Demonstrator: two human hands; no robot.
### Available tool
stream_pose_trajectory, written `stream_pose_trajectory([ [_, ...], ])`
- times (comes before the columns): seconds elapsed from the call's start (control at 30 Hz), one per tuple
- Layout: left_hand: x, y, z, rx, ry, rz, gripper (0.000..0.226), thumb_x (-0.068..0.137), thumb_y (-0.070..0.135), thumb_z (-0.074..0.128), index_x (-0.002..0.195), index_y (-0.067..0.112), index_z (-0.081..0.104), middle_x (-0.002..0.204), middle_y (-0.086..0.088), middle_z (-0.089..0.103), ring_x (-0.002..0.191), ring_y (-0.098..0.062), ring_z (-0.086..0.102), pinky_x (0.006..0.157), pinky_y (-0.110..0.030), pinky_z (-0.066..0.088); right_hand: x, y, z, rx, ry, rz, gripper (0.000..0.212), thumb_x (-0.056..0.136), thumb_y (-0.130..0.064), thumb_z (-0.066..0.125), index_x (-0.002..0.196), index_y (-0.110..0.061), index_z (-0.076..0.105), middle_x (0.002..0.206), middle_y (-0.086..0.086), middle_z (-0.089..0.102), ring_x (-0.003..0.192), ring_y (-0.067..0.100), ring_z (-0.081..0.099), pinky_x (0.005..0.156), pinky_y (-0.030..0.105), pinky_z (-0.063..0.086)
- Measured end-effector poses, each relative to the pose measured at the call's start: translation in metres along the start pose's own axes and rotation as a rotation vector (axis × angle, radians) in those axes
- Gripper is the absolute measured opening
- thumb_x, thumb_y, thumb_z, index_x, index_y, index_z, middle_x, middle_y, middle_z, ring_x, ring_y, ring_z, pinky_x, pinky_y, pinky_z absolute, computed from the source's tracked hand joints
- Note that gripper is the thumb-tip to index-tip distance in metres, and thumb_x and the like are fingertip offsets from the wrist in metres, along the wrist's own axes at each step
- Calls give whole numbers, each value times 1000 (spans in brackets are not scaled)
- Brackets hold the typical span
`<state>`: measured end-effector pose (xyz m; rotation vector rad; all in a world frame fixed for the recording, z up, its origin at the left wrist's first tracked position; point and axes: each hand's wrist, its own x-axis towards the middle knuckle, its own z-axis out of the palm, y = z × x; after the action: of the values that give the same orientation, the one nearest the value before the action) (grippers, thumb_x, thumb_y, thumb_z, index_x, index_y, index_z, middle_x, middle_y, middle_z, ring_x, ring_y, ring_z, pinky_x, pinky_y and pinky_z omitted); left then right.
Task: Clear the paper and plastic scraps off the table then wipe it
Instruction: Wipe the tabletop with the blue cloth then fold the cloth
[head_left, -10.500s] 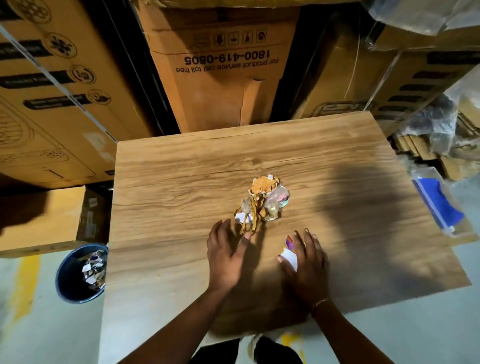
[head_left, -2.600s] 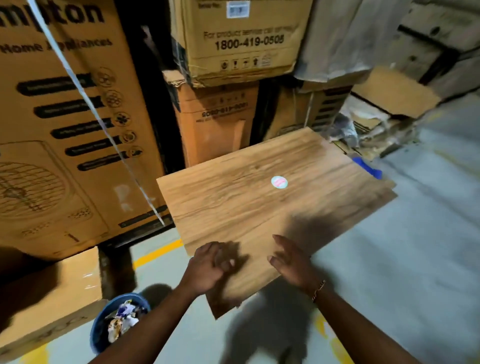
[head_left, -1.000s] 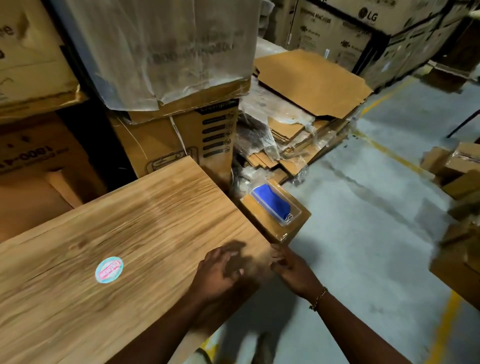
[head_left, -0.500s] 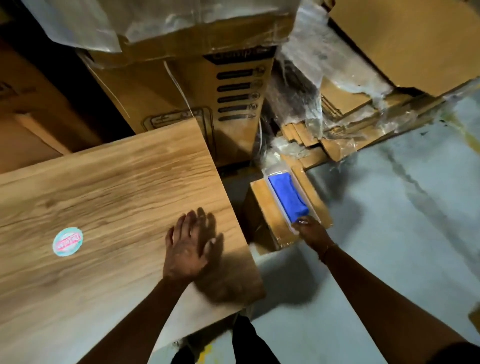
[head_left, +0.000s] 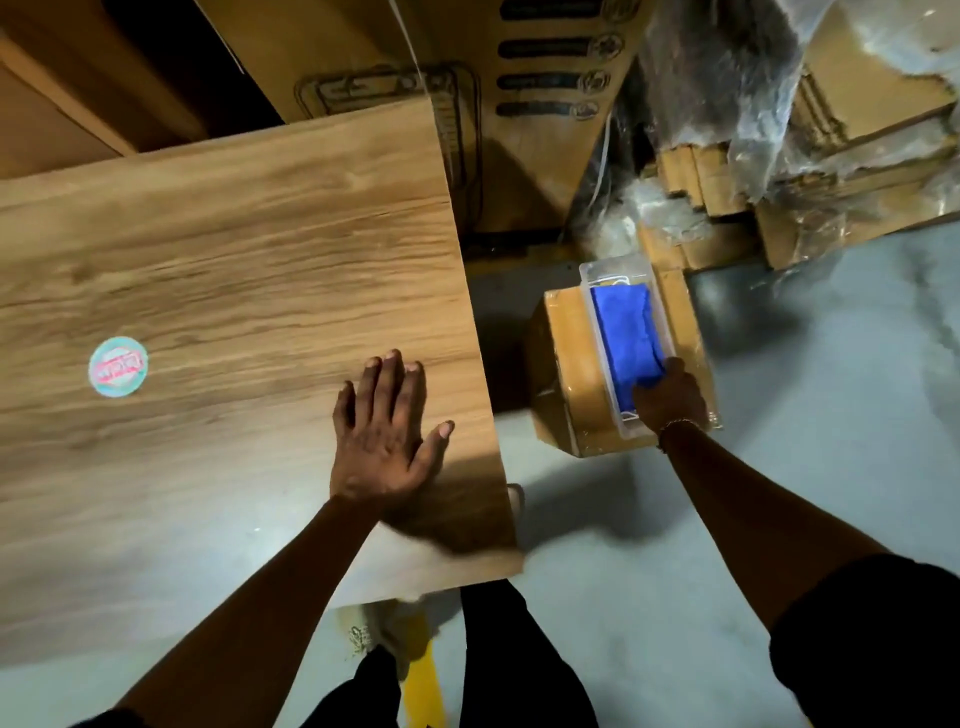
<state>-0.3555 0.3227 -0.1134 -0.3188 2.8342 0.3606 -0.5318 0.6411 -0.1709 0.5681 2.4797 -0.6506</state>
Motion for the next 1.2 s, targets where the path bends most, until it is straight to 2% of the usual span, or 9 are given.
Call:
stream_pose_trajectory([
  [0.27,2,0,5,28,23,-11,84,98,67,26,167,19,16,175,-9,4,162,-28,1,128,-56,7,34,2,30,-110,-79,36,64,90,-53,69,140,-24,41,121,13,65,114,39,63,100,57,50],
  [0.5,1,0,5,15,40,1,84,97,68,27,166,20,18,175,-9,5,162,-29,3,127,-55,5,25,-10,8,-220,-29,-55,47,94,-25,63,138,-16,50,124,22,64,118,46,60,103,52,47],
  [0.67,1,-1,0,-3,-10,5,84,98,69,26,166,20,17,175,-9,6,161,-31,5,126,-59,9,-1,-19,-26,-50,25,-215,38,92,-15,67,128,-8,58,118,22,66,109,43,62,91,40,47],
  [0.77,5,1,-9,-46,-41,-26,88,95,74,28,163,19,28,173,-10,17,159,-35,16,123,-61,19,-21,-23,-49,223,-54,-191,33,88,-18,77,118,-12,64,115,14,69,104,38,67,96,47,55],
  [0.83,7,10,-23,-116,-55,-29,95,88,80,30,161,20,35,170,-10,27,155,-35,24,119,-58,26,-39,-31,-64,454,-117,-133,26,86,-19,80,109,-17,67,108,8,72,89,27,72,86,45,60],
  [0.93,-4,46,-49,-204,-89,122,99,82,84,34,162,26,28,165,-2,32,150,-26,29,119,-46,28,-83,-51,-85,709,-200,-128,13,89,-15,76,99,-21,70,99,7,75,63,11,70,53,25,55],
  [1.03,-22,89,-64,-383,-75,230,95,82,82,45,160,31,30,163,5,35,148,-17,32,117,-37,29,-137,-70,-95,776,-299,-162,11,94,-21,69,106,-20,70,90,5,76,56,14,65,49,22,43],
  [1.13,-36,110,-83,-733,12,168,85,84,77,54,153,28,42,150,8,50,137,-9,47,111,-28,39,-184,-88,-96,769,-360,-213,13,98,-25,64,108,-22,72,84,3,77,52,15,62,46,20,40],
  [1.2,-48,106,-99,-908,73,118,68,87,72,56,144,35,49,137,15,57,126,-1,55,102,-19,42,-211,-99,-91,745,-401,-242,16,101,-25,59,107,-19,73,74,4,73,48,14,56,42,21,36],
])
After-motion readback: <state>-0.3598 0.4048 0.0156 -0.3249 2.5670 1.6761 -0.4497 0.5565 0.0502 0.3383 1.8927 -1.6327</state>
